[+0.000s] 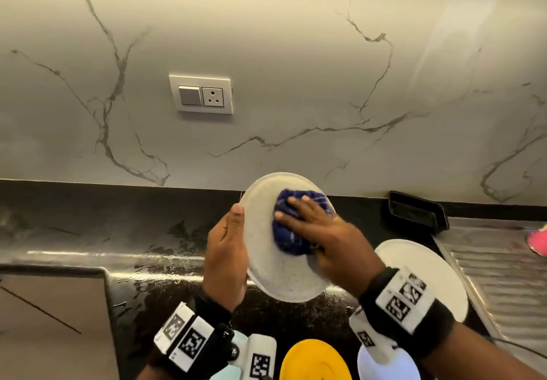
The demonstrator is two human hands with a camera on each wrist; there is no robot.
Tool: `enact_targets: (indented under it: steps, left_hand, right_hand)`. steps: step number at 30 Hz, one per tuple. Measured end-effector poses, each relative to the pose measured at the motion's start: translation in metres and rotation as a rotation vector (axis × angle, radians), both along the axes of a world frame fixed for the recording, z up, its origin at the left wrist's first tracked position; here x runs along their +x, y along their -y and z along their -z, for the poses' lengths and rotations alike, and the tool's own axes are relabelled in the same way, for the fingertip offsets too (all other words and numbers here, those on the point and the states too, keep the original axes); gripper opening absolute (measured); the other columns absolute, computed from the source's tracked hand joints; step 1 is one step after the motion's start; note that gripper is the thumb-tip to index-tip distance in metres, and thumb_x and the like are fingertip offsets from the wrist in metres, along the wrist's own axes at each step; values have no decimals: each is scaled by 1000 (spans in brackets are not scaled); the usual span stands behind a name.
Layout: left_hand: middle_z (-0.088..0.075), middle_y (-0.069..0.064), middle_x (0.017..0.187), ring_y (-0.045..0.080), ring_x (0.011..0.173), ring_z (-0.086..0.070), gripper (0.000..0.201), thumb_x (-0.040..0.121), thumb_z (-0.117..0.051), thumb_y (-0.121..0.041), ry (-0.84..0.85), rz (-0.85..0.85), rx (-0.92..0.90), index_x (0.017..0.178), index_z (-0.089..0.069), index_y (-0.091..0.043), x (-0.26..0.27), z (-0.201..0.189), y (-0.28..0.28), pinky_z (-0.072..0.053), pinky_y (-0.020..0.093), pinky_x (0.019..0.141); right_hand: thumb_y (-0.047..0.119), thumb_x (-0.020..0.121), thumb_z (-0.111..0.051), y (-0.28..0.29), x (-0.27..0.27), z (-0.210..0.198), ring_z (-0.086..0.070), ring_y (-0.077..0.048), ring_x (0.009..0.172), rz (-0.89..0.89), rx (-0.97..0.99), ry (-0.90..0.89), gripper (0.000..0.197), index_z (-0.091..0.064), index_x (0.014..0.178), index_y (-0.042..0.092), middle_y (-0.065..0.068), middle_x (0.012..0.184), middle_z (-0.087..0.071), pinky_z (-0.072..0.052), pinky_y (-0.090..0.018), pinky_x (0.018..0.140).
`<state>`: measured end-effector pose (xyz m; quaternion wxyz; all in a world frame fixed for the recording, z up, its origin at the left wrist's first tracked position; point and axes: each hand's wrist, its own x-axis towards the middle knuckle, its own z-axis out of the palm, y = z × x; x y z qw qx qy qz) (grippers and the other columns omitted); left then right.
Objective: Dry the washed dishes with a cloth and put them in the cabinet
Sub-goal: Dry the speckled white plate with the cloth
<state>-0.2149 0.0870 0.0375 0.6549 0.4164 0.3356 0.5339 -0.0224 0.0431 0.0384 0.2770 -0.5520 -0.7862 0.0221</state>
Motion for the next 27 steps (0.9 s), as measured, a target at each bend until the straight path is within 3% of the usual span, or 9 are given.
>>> enact_targets:
  steps: [3, 6, 9, 12, 15, 17, 21, 24, 27]
  left_hand:
    - [-72, 14, 121, 33, 115, -68, 53, 103, -32, -43, -89, 113, 66, 131, -61, -8, 8, 1, 1, -55, 51, 97]
    - [-73, 9, 122, 27, 116, -69, 62, 96, -27, -53, -56, 173, 34, 131, -60, -14, 13, -5, 0, -58, 41, 92]
    - [-75, 8, 118, 25, 111, -71, 71, 93, -24, -65, 29, 179, -137, 128, -61, -16, 11, -11, -4, -61, 39, 84]
    - [-73, 15, 118, 31, 111, -71, 80, 93, -25, -72, 16, 215, -277, 125, -65, -11, 3, -9, -9, -58, 47, 91]
    - [-69, 25, 122, 38, 112, -68, 66, 104, -36, -54, 37, 232, -350, 128, -64, 1, 0, -5, -13, -57, 50, 95]
    - [-68, 28, 122, 43, 112, -67, 54, 105, -40, -40, 67, 177, -374, 132, -60, 2, 0, -2, -17, -55, 55, 96]
    - [-73, 17, 119, 39, 106, -70, 42, 108, -37, -34, 16, 30, -301, 130, -61, -8, -6, 4, -25, -57, 54, 82]
    - [-75, 8, 115, 33, 105, -71, 37, 108, -36, -37, 6, -15, -281, 123, -65, -19, -13, 3, -28, -60, 50, 70]
    - [-75, 3, 116, 27, 105, -72, 34, 108, -37, -33, 9, -22, -206, 121, -65, -20, -17, -1, -26, -62, 44, 69]
  right_hand:
    - [9, 82, -45, -18, -1, -22, -33, -13, 144, 139, -48, -136, 67, -48, 146, 31, 6, 154, -40, -34, -51, 116]
    - [13, 86, -41, -19, -28, -35, -30, -8, 143, 31, -40, -98, 61, -50, 145, 26, 2, 153, -44, -24, -46, 122]
    - [23, 93, -52, -13, -47, -23, -40, -26, 142, -78, 47, 118, 52, -50, 145, 20, -7, 151, -47, -26, -57, 117]
    - [22, 84, -76, -6, -43, -7, -40, -28, 142, -118, 57, 275, 68, -48, 146, 22, -7, 151, -46, -27, -63, 113]
    - [11, 83, -72, 9, -41, 3, -33, -26, 146, -179, 29, 373, 73, -43, 148, 27, -3, 154, -43, -18, -63, 117]
    - [15, 87, -61, 21, -36, 8, -34, -27, 146, -230, 48, 415, 62, -46, 146, 27, -3, 154, -44, -15, -63, 117]
    - [20, 92, -51, 38, -2, 16, -41, -27, 142, -262, 138, 462, 49, -53, 141, 26, -3, 148, -51, -32, -65, 111]
    - [10, 90, -49, 37, 31, 21, -42, -27, 141, -197, 156, 395, 54, -52, 142, 23, -3, 148, -51, -36, -63, 109]
    - [-8, 83, -62, 33, 51, 26, -42, -14, 141, 37, 11, -27, 72, -51, 142, 31, 8, 148, -49, -43, -50, 110]
